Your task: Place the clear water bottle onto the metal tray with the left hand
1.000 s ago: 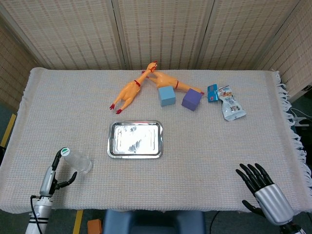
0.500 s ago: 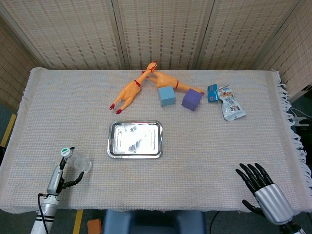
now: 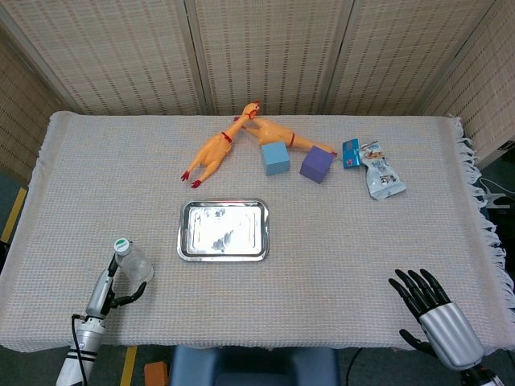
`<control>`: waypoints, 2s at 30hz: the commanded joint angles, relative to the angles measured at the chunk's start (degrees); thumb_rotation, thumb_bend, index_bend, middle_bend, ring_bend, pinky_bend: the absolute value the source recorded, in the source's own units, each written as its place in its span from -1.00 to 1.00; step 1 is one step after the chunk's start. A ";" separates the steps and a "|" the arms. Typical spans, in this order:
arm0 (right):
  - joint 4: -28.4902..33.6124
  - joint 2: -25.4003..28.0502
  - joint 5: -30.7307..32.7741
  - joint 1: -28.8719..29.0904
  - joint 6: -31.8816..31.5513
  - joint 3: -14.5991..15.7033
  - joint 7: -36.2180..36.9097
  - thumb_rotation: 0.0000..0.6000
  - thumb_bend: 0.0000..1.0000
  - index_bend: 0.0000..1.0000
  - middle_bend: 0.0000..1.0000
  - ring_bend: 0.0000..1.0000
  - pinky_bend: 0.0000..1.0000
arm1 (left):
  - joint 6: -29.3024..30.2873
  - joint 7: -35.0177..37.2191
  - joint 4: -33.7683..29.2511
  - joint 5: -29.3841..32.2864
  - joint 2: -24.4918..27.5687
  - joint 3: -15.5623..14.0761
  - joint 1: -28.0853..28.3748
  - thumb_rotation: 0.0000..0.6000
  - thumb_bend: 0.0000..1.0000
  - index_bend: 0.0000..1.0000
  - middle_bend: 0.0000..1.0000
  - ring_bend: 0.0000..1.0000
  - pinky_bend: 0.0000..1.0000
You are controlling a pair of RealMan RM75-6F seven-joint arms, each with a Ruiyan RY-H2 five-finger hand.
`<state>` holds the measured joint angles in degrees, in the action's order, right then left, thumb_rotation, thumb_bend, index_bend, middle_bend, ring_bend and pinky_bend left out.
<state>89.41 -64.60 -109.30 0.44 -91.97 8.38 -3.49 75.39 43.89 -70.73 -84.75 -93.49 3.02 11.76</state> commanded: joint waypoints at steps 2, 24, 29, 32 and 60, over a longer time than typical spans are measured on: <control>0.00 0.01 -0.09 -0.03 -0.15 -0.01 0.01 1.00 -0.82 -1.00 -1.00 -1.00 -1.00 | -0.76 -0.32 0.67 1.07 -0.59 0.91 0.54 1.00 -0.35 -1.00 -1.00 -1.00 -0.97; 0.22 -0.08 0.32 0.11 0.55 -0.09 -0.39 1.00 -0.82 -1.00 -1.00 -1.00 -1.00 | -4.37 2.25 -0.53 3.45 0.71 2.31 1.96 1.00 -0.28 -0.79 -0.63 -0.82 -0.77; 0.24 -0.07 0.22 0.09 0.47 -0.04 -0.35 1.00 -0.82 -1.00 -1.00 -1.00 -1.00 | -3.85 2.27 -0.26 3.03 0.77 2.06 1.79 1.00 -0.17 -0.45 -0.27 -0.52 -0.37; 0.24 -0.10 0.17 0.06 0.47 0.01 -0.38 1.00 -0.82 -1.00 -1.00 -1.00 -1.00 | -3.78 2.16 -0.13 2.86 0.82 1.84 1.73 1.00 -0.14 -0.36 -0.19 -0.45 -0.29; 0.69 0.15 -0.39 -0.13 0.99 0.62 -1.27 1.00 -0.82 -1.00 -1.00 -1.00 -1.00 | 6.04 5.64 0.12 0.07 -0.70 5.18 1.52 1.00 -0.09 -0.38 -0.31 -0.60 -0.43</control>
<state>90.09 -64.46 -109.69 0.31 -90.98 8.98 -4.75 82.74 46.60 -61.05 -80.44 -96.67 14.12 14.33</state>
